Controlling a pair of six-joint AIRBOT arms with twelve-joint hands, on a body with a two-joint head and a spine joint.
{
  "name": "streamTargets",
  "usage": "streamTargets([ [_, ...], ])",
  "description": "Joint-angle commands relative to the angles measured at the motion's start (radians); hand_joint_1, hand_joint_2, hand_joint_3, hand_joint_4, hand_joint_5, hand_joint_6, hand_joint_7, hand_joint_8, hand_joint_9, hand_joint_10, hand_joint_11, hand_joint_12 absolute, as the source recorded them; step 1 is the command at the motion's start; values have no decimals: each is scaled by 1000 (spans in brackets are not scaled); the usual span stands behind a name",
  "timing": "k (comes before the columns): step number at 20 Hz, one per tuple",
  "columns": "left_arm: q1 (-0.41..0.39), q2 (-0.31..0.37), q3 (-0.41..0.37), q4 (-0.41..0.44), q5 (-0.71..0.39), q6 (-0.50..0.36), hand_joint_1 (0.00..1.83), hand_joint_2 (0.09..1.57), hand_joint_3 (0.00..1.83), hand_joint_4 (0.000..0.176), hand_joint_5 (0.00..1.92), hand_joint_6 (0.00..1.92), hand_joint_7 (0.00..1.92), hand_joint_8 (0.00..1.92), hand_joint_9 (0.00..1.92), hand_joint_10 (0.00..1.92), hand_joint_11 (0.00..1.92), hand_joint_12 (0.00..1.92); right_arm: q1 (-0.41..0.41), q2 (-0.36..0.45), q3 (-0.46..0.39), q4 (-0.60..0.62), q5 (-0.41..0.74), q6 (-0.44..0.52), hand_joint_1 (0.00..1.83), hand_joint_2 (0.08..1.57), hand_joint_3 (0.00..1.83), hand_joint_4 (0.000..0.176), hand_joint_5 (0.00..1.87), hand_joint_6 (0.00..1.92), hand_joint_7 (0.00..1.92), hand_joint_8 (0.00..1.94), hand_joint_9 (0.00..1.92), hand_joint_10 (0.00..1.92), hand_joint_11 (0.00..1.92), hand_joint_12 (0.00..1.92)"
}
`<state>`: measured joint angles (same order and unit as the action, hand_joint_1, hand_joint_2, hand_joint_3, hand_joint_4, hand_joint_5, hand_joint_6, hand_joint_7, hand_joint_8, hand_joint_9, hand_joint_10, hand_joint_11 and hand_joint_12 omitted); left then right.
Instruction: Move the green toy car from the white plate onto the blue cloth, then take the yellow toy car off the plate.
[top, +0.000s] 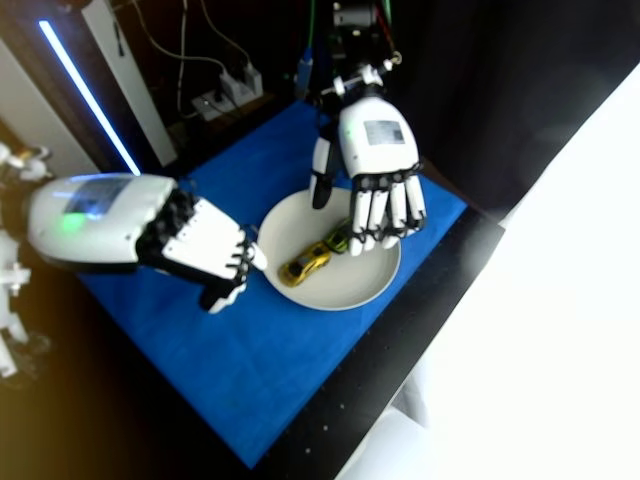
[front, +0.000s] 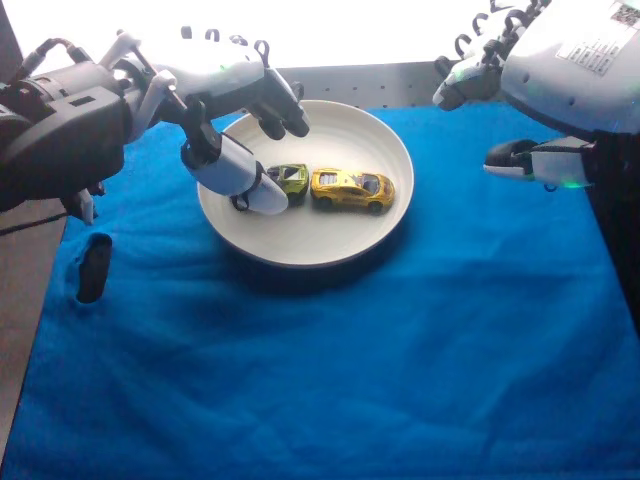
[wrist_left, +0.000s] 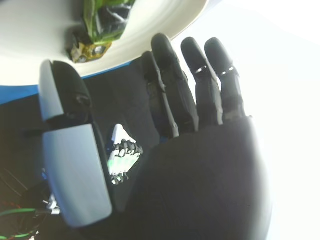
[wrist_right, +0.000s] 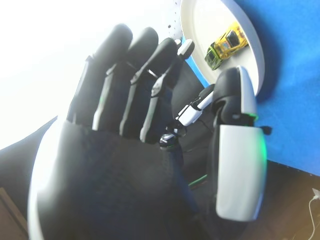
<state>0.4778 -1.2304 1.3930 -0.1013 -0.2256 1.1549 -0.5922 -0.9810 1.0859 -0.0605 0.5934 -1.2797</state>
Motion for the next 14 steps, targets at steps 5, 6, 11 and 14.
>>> streamTargets([
  [5, 0, -11, 14, -20, -97, -1, 948, 917, 1, 0, 743, 3, 797, 9, 340, 725, 0, 1521, 13, -2, -4, 4, 126, -4, 1102, 1004, 0, 0, 726, 367, 758, 830, 648, 1228, 500, 1718],
  [6, 2, -13, 16, -23, -95, -1, 935, 915, 0, 0, 748, 4, 809, 13, 375, 748, 0, 1482, 13, -2, -4, 4, 126, -4, 1072, 1013, 1, 0, 722, 370, 760, 841, 661, 1232, 533, 1701],
  [11, 14, -22, 21, -24, -84, -1, 907, 921, 1, 0, 756, 4, 748, 0, 214, 979, 0, 1598, 13, -2, -6, 4, 126, -4, 1130, 992, 0, 0, 745, 333, 741, 807, 626, 1227, 456, 1747],
  [14, 17, -23, 21, -24, -83, -1, 897, 930, 2, 0, 749, 3, 750, 2, 245, 932, 0, 1513, 13, -2, -7, 4, 126, -4, 1113, 1002, 1, 0, 725, 317, 711, 834, 584, 1232, 402, 1741],
])
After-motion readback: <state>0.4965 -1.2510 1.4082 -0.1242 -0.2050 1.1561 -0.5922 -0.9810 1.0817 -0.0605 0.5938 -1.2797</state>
